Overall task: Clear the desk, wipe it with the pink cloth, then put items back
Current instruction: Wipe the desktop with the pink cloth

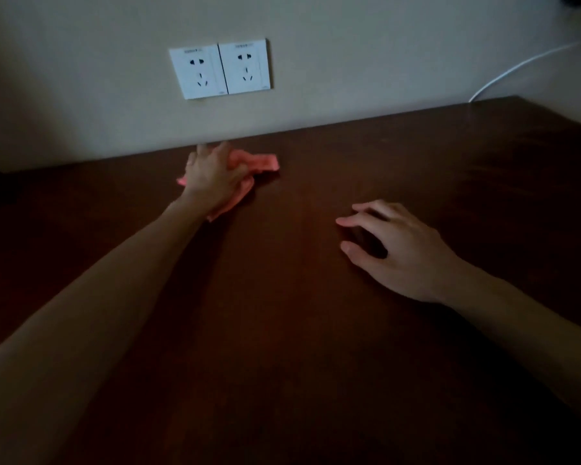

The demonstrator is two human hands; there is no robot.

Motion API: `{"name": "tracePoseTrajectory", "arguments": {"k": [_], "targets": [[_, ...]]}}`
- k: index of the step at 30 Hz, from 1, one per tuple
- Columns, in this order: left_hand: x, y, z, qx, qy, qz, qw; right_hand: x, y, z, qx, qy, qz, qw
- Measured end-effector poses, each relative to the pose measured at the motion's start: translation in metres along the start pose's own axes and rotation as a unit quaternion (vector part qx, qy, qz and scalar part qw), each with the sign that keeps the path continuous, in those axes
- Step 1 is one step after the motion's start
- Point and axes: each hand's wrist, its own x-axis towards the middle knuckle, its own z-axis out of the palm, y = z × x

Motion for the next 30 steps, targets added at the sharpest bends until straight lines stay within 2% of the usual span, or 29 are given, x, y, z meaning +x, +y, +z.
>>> {"name": "tracePoseTrajectory", "arguments": {"k": [4,8,11,16,19,21,24,26,27,28,30], "targets": [[0.046,0.044,0.026,-0.001,0.009,0.017,1.000,0.000,-0.001,-0.004,-0.009,-0.013,0.018,1.000],[0.020,0.059,0.021,-0.003,-0.003,0.034,0.999,-0.004,-0.004,-0.006,0.000,0.006,0.003,1.000],[-0.048,0.073,0.008,-0.025,-0.012,0.075,0.997,-0.008,-0.005,-0.002,0.008,0.035,-0.008,0.999],[-0.213,0.095,-0.032,-0.050,-0.042,0.118,0.991,-0.007,-0.004,0.003,-0.004,0.046,-0.023,0.999],[-0.309,0.088,-0.065,-0.091,-0.048,0.181,0.978,-0.005,-0.005,0.001,-0.001,0.036,-0.025,0.999],[-0.347,0.065,-0.079,-0.113,-0.069,0.196,0.972,-0.005,-0.003,0.001,-0.004,0.029,-0.024,0.999],[-0.311,0.019,-0.080,-0.066,-0.037,0.148,0.986,-0.004,-0.001,0.001,-0.008,0.023,-0.019,1.000],[-0.261,0.000,-0.082,-0.034,-0.008,0.024,0.999,-0.004,-0.002,0.000,-0.012,0.021,-0.021,0.999],[-0.247,-0.001,-0.081,-0.027,0.013,-0.010,0.999,-0.004,-0.002,0.001,-0.012,0.024,-0.024,0.999],[-0.247,0.005,-0.077,-0.025,0.022,-0.009,0.999,-0.003,-0.003,0.001,-0.011,0.026,-0.024,0.999],[-0.280,0.033,-0.069,-0.053,-0.016,0.072,0.996,-0.003,-0.001,0.002,-0.007,0.029,-0.022,0.999]]}}
